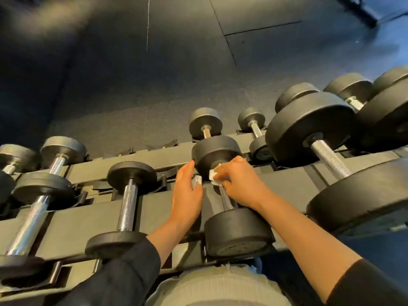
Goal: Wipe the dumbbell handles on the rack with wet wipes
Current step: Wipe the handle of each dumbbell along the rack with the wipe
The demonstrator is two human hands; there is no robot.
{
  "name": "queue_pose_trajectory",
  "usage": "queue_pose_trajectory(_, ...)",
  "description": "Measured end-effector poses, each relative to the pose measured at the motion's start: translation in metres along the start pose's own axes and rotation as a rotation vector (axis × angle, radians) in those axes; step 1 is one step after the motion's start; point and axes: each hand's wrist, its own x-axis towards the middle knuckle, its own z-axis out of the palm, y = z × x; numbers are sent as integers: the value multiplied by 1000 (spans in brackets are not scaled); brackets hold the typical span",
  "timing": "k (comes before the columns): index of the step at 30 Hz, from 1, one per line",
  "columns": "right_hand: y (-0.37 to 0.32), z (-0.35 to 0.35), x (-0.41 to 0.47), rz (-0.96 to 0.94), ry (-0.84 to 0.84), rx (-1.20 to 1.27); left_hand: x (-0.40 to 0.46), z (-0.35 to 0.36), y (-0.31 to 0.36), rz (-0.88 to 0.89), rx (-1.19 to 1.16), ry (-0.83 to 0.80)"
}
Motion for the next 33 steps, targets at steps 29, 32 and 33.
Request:
queue_pose_trajectory(29,-40,-56,-60,226,137,-82,9,-22,-2,106,-341,-189)
queue_pose_trajectory(32,-27,-87,-72,236,231,-85,17,-12,16,172,-367,-213)
queue_pose_trajectory(33,-20,-100,-74,236,261,-97,20,-7,23,201,-359,-222)
